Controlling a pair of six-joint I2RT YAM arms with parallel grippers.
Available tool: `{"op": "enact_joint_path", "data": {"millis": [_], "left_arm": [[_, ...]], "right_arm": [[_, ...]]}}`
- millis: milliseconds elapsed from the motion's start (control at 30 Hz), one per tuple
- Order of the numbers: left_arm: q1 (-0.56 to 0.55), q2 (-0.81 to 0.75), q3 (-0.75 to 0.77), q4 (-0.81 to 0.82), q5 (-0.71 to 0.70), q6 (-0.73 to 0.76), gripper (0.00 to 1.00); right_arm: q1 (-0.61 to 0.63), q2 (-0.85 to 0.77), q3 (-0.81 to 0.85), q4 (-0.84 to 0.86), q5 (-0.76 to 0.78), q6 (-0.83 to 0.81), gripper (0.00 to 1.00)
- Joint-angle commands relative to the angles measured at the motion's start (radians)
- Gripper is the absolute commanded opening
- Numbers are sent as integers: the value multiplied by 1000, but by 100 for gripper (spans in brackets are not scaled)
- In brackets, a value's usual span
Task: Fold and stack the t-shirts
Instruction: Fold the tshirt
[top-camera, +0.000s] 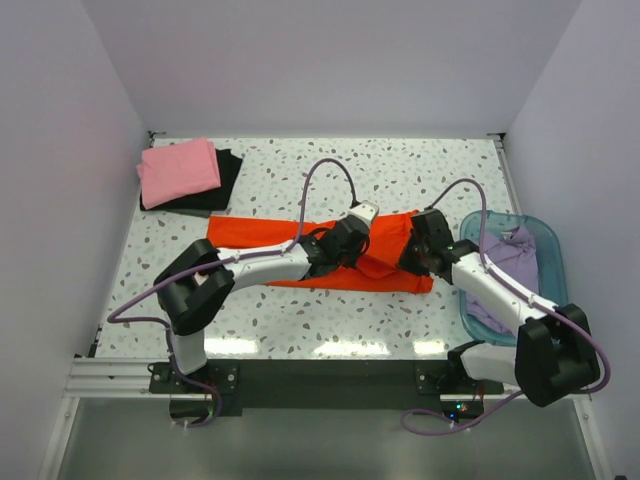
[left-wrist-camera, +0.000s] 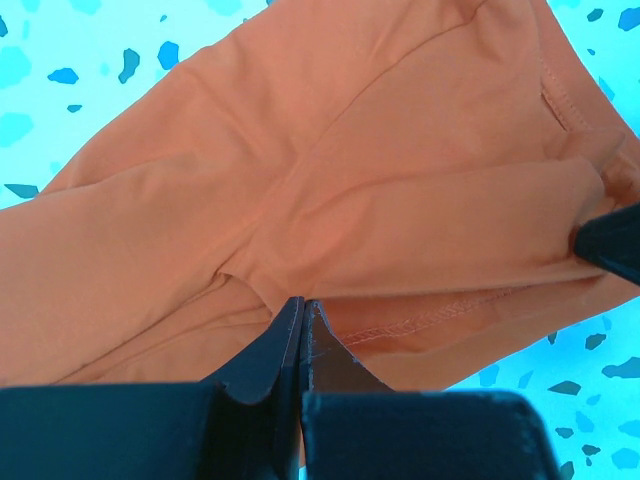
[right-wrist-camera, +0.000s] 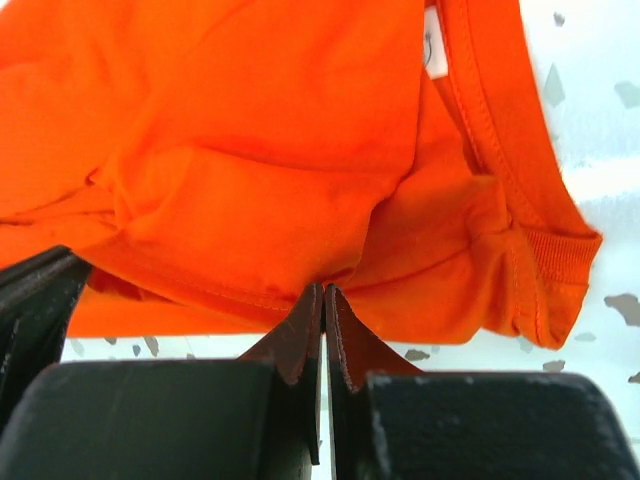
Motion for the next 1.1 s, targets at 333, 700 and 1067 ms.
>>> {"op": "enact_joint_path", "data": {"millis": [333,700,1067], "left_arm": [[5,-47,-56,15,11,-27,0],[5,-56,-88,20,14,-47,0],[5,-148,-102,-36,11,-52,36]], "right_arm": [[73,-100,-71,-41,57,72,0],[104,-130,-145,-12,52,98,0],[116,-173,-136,-67,109,76,52]]}}
